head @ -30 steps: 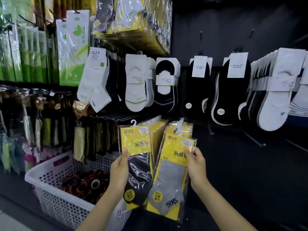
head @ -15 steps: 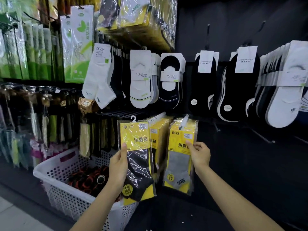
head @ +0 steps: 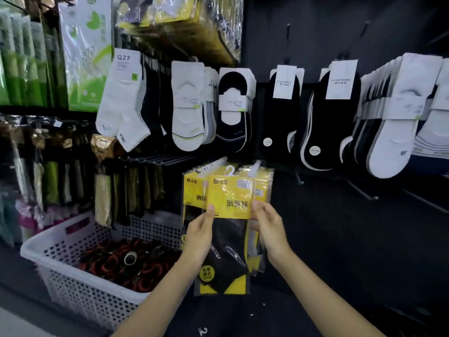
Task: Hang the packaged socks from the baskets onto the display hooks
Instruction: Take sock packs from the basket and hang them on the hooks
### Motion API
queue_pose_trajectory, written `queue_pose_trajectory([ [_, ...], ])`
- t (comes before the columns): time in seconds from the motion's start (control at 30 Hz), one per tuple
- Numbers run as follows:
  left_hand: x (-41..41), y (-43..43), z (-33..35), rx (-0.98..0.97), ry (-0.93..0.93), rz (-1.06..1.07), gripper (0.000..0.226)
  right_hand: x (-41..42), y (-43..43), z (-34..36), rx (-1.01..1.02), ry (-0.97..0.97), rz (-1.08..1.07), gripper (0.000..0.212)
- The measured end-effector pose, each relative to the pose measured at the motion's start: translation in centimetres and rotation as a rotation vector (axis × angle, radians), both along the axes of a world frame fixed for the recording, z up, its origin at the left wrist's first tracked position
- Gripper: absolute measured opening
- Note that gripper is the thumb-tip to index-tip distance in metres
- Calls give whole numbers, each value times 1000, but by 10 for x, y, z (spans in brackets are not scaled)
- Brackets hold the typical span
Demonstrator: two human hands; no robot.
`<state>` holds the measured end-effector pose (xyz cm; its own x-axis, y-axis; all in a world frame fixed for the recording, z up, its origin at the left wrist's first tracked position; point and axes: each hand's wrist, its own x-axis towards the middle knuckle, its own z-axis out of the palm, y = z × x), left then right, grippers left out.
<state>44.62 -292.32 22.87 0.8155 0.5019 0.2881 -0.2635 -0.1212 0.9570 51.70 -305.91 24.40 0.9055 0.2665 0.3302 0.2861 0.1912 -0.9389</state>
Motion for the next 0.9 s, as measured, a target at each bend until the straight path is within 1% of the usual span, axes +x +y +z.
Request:
queue_pose_trajectory([
  [0.07, 5, -14, 1, 43, 2, -74, 31, -5, -1, 3, 78, -8, 51, 19],
  [0.17, 10, -29, 3, 35, -44, -145, 25, -5, -11, 0, 142, -28, -15, 18],
  [0.23, 14, -35, 2, 22, -65, -135, 23, 0, -19, -5, 130, -30, -66, 15],
  [0.33, 19, -37, -2, 11, -43, -117, 34, 9, -24, -8, 103, -42, -81, 12],
  [0.43, 24, -33, -5, 9, -46, -103, 28, 18, -22, -9, 65, -41, -91, 11],
  [0.57, 36, -22, -10, -53, -77, -57, 15, 31, -10, -12, 20, -37, -88, 9],
  [0.7, 49, -9, -13, -20, -50, 23, 18, 42, 1, -15, 27, -7, -81, 8],
  [0.9, 75, 6, -19, -10, -23, 51, 16, 58, 8, -25, 32, 27, -147, 6],
])
